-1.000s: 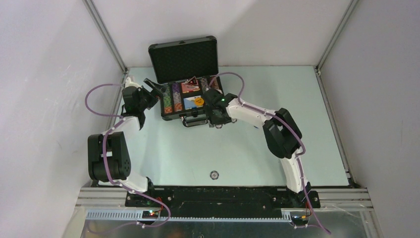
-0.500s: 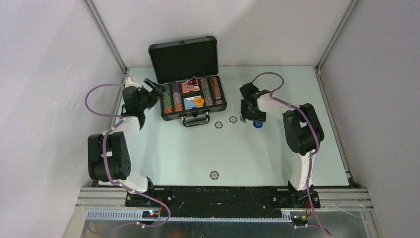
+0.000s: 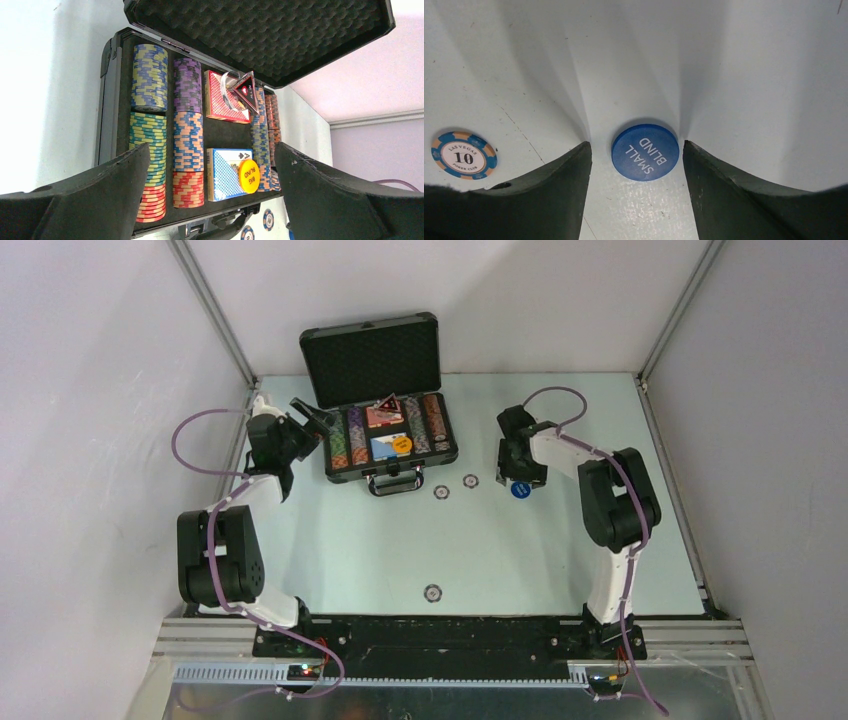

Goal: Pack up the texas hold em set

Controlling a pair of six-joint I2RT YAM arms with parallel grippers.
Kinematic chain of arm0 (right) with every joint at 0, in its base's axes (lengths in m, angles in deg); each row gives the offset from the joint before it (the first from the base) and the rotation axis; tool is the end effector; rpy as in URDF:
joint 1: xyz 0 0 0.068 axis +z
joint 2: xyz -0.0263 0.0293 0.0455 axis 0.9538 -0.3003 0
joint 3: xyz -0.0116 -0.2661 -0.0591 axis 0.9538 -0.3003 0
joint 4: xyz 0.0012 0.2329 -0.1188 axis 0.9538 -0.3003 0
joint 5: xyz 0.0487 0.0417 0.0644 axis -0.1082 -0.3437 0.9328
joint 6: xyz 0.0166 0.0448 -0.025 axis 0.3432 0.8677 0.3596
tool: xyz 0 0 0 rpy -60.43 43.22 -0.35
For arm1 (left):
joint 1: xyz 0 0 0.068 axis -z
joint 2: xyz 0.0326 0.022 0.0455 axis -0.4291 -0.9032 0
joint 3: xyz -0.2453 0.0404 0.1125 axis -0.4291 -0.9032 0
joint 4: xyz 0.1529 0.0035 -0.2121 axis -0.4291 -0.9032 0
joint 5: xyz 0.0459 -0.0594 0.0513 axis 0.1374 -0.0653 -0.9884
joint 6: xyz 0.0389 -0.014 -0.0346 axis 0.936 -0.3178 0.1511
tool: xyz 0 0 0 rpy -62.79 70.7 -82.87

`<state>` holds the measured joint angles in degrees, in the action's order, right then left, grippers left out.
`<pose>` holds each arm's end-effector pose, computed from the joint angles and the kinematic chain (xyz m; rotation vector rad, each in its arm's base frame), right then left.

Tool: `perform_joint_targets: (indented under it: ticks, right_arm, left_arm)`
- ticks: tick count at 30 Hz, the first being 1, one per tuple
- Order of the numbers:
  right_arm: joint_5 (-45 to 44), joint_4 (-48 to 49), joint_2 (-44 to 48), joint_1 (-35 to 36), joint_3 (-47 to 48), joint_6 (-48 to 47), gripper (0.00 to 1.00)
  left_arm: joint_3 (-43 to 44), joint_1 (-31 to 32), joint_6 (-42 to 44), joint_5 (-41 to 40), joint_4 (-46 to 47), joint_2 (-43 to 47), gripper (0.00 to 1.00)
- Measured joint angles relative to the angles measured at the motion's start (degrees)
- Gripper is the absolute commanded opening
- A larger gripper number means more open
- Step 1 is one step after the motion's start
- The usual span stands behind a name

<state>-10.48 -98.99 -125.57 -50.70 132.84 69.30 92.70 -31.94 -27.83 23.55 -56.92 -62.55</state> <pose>0.3685 0.1380 0.1652 0.1351 2.7279 -0.1289 0.3361 0.0279 0.2292 -0.6350 1.8297 -0.7225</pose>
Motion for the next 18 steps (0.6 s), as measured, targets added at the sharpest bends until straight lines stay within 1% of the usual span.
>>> perform_joint_targets:
  ticks: [18]
  right_arm:
    - [1.4,2.3,2.3,-1.3,-3.8,0.0,0.6]
  left_arm:
    - [0.0,0.0,0.0,0.0,0.0,0.0,0.98]
